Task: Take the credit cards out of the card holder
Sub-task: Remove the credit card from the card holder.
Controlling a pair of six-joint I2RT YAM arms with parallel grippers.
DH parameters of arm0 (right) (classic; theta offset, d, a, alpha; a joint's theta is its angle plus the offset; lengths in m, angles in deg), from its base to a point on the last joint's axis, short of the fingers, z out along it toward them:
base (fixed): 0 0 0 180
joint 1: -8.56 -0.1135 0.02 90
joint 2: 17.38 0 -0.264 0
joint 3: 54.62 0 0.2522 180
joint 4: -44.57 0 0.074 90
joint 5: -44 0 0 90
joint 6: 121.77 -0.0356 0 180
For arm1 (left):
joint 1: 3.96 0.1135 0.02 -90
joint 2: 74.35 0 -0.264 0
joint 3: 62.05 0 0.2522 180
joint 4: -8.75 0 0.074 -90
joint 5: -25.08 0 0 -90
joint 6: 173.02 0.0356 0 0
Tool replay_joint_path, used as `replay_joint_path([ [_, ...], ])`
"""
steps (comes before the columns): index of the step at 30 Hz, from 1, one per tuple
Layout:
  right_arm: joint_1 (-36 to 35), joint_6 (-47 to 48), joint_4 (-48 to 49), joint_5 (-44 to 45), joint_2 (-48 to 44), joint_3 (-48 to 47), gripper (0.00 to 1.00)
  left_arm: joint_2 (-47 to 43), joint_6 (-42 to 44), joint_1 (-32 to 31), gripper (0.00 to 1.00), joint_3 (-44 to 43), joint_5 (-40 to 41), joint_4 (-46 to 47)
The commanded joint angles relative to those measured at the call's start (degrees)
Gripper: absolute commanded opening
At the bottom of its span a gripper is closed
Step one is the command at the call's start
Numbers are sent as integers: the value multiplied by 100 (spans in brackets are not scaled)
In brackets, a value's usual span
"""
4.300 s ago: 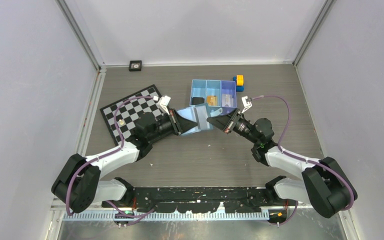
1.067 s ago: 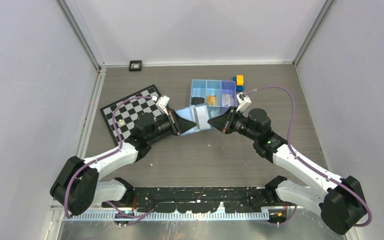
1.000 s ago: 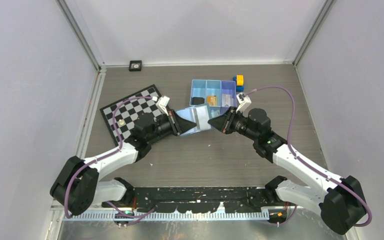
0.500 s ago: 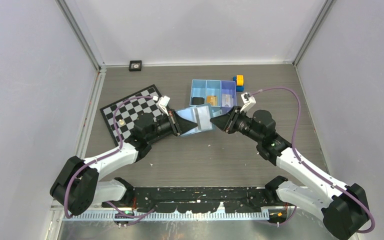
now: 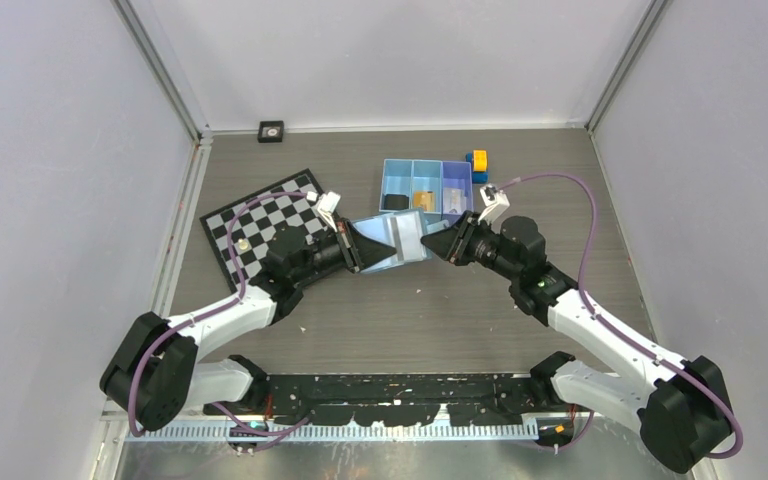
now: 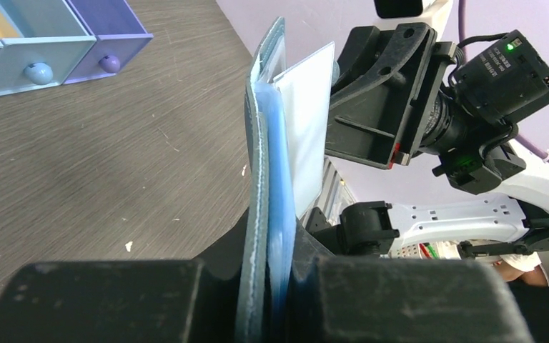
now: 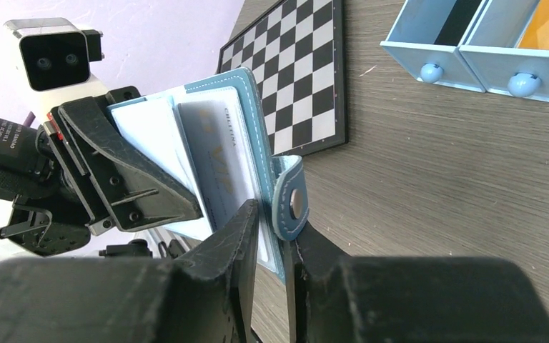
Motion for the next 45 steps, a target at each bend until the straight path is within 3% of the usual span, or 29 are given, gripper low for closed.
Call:
replay_joint_path([
  [1, -17, -9, 167, -133, -36, -134, 25, -81, -93, -22, 0, -23, -184, 696],
  [12, -17, -147, 794, -639, -150, 89, 48, -60, -3, -14, 0, -71, -27, 382],
  [16, -26, -246, 984, -1061, 166, 12, 68, -91, 39, -16, 0, -83, 8, 276],
  [20, -35, -297, 1044, -1201, 443, -51, 72, -79, 31, -11, 0, -101, -52, 278],
  [22, -31, -309, 1046, -1212, 481, -67, 62, -69, 26, -15, 0, -115, -88, 296],
  [26, -35, -331, 1031, -1126, 447, -53, 34, -41, 0, -13, 1, -121, -118, 308],
  [29, -28, -344, 1051, -1100, 419, -36, 20, -15, -13, -17, 3, -122, -109, 311],
  [30, -27, -345, 1036, -1059, 401, -30, 14, -20, -7, -19, 9, -123, -65, 285],
  [32, -35, -304, 896, -898, 332, -45, 5, -126, 71, -14, 29, -110, 295, -50],
  [35, -40, -22, 209, -313, 176, -158, 0, -482, 351, -14, 60, -122, 1080, -1060],
  [39, -101, 229, -431, 401, 206, -363, 0, -535, 298, -18, 83, -78, 1065, -941],
  [42, -283, 296, -566, 580, 421, -508, 0, 138, 31, -17, 79, -209, 462, -379],
  [45, -680, 500, -916, 998, 772, -780, 0, 853, -249, -16, 67, -415, -116, 147],
])
